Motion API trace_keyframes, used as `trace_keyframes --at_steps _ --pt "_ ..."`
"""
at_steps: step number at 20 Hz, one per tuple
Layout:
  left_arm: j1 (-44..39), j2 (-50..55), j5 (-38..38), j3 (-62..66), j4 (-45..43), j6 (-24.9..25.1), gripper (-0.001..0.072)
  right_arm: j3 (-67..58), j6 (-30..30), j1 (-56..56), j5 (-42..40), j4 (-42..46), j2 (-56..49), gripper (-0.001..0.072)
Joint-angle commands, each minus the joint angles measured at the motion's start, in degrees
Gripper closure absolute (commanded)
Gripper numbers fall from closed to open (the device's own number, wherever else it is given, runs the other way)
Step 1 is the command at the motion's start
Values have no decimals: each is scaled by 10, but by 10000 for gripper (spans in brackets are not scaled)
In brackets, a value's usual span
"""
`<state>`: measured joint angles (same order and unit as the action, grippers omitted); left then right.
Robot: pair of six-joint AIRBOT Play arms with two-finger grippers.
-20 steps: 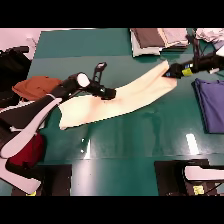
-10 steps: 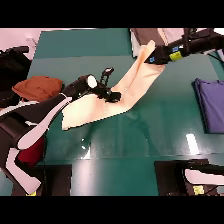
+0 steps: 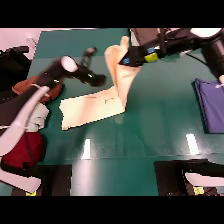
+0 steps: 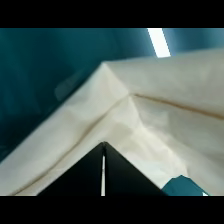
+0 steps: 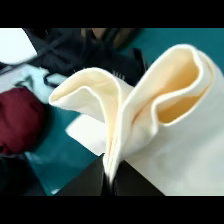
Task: Fold the shirts.
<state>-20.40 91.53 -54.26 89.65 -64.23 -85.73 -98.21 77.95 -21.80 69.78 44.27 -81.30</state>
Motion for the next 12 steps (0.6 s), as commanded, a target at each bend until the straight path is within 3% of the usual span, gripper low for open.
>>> trace_keyframes --at_steps 1,3,4,5,8,12 --pt "89 -114 -39 3 -82 1 685 -1 -6 -100 -108 -61 -43 693" --pt "136 -178 -46 3 -117 2 684 -1 -33 -170 -184 -104 -91 669" --pt "156 -205 -52 3 -128 2 684 -2 -58 -202 -224 -123 -116 484" --pt "170 -225 -57 3 -130 2 684 -7 -66 -224 -246 -132 -135 350" --pt "184 -252 -76 3 -130 3 684 -41 -67 -237 -230 -89 -162 332" --pt "157 -253 -82 0 -128 3 684 4 -61 -164 -147 27 -113 332"
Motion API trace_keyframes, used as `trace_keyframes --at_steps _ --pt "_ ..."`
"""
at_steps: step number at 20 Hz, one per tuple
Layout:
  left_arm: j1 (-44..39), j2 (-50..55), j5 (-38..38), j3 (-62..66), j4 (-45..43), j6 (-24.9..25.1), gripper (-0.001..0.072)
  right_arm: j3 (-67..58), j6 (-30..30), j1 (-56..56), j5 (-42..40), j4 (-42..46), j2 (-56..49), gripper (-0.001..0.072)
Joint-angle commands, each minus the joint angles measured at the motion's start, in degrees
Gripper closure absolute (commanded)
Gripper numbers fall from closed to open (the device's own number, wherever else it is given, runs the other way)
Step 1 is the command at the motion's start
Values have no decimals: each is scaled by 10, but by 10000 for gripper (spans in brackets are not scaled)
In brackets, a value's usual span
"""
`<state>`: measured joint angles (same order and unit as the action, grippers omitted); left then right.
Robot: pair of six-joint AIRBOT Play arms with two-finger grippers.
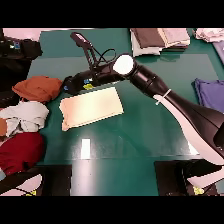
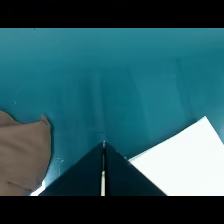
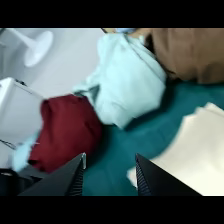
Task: Fold the shirts.
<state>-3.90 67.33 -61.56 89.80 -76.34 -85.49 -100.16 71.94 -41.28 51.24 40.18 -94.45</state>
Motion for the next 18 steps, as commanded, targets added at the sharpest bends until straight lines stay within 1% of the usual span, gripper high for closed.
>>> trace_keyframes --at_steps 1,3,5,6,7,8,10,12,16,18 --pt "-19 -11 -5 -2 -7 0 685 52 5 59 55 83 36 332" --pt "-40 -11 8 -2 -6 0 684 126 17 130 83 111 67 332" --pt "-54 -9 16 -2 -4 0 684 184 17 200 100 113 74 317" --pt "-54 -7 15 -2 4 0 684 207 17 234 109 104 70 231" --pt "-54 -5 14 -2 5 0 684 228 18 264 109 93 62 115" --pt "-54 -3 14 -2 7 0 684 242 18 285 110 83 52 99" --pt "-54 0 15 -2 7 0 684 257 18 312 115 50 23 99" --pt "-54 4 11 -2 7 0 684 258 18 313 120 23 -11 99" --pt "-54 5 10 -2 7 0 684 228 18 277 120 -2 -76 99" --pt "-54 5 9 -2 7 0 684 195 28 251 128 -2 -109 99"
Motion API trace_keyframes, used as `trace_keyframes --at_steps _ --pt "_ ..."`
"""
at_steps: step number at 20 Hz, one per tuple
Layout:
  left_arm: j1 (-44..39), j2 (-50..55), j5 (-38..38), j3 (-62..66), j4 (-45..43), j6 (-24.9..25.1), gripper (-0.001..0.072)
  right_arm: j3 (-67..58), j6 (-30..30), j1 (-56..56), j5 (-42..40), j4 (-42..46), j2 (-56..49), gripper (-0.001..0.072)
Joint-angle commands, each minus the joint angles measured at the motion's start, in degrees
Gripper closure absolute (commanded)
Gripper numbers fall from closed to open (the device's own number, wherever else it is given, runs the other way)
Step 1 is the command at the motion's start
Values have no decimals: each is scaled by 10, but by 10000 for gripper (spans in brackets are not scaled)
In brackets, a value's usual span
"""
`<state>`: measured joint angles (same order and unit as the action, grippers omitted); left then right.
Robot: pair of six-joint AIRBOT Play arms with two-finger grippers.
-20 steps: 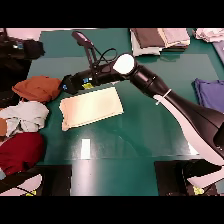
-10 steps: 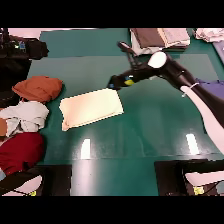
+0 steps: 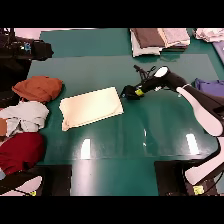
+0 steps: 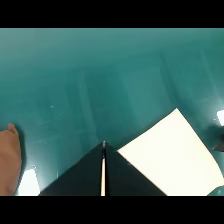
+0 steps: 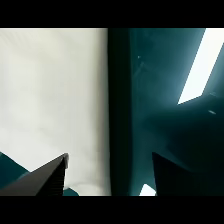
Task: Fold the shirts.
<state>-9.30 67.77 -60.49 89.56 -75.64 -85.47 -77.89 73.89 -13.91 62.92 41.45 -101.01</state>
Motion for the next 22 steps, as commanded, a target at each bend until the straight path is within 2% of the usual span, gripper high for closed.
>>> trace_keyframes --at_steps 1,3,4,5,6,8,9,11,15,19,22 --pt "0 1 -2 0 0 0 684 -47 13 -37 17 -15 -60 100" --pt "0 1 -2 0 0 0 684 -86 17 -70 17 -15 -87 101" --pt "0 1 -2 0 0 0 683 -105 17 -86 12 -15 -99 140" --pt "0 1 -2 0 4 0 684 -126 17 -104 3 -15 -112 217" --pt "0 1 -2 0 10 0 684 -146 17 -120 -11 -14 -123 332" --pt "0 1 0 0 25 0 685 -186 17 -145 -40 -13 -140 628" --pt "0 1 1 0 26 0 685 -205 16 -151 -47 -12 -141 673" --pt "-14 1 5 0 19 0 685 -244 17 -143 -44 12 -130 693" --pt "-80 1 18 0 14 0 685 -266 33 -56 -1 130 -50 693" --pt "-132 1 38 0 14 0 684 -266 58 101 90 268 41 693" --pt "-151 1 55 0 15 0 684 -266 63 245 116 307 94 693"
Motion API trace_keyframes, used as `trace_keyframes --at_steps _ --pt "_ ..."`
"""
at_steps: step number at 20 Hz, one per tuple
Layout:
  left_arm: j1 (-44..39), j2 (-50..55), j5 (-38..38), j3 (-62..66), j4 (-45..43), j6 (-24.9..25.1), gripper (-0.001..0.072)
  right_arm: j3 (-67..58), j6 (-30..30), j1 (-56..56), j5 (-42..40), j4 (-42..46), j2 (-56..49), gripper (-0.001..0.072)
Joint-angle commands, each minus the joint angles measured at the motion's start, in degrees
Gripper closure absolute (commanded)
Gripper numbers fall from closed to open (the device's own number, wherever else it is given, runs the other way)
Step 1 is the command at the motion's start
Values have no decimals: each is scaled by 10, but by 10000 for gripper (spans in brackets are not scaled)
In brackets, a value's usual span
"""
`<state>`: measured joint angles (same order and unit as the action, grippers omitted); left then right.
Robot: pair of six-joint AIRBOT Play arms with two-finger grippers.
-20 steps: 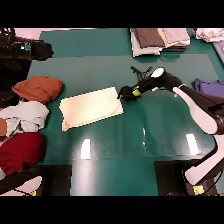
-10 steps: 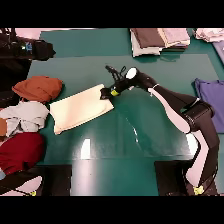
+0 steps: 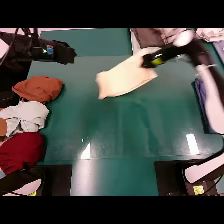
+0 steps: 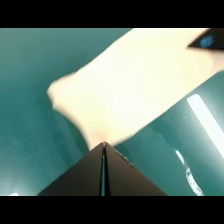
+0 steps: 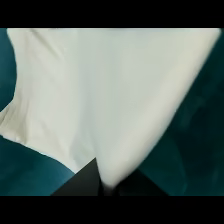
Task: Fold the shirts.
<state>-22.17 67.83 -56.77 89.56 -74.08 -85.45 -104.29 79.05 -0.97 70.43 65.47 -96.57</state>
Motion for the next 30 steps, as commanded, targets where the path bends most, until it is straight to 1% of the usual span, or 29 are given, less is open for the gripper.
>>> trace_keyframes --at_steps 1,3,4,6,8,12,16,18,21,30 --pt "-25 0 22 0 0 -1 684 -2 17 163 40 66 60 693" --pt "-25 0 29 0 12 -3 684 -2 26 254 35 66 71 693" --pt "-25 0 33 0 13 -12 684 -2 26 293 34 61 71 693" --pt "-25 0 38 0 13 -31 685 -2 36 356 29 61 68 693" --pt "-25 0 38 0 12 -35 684 -2 40 396 15 61 66 693" --pt "-25 0 40 0 12 -47 684 -3 51 424 -6 60 69 693" --pt "-25 0 37 0 13 -48 684 -3 69 424 -73 61 106 693" --pt "-25 0 36 0 13 -48 684 -3 69 424 -85 66 125 693" --pt "-25 0 36 0 12 -47 684 -3 71 427 -69 79 144 693" --pt "-25 0 14 0 12 -40 684 -2 96 428 66 174 151 694"
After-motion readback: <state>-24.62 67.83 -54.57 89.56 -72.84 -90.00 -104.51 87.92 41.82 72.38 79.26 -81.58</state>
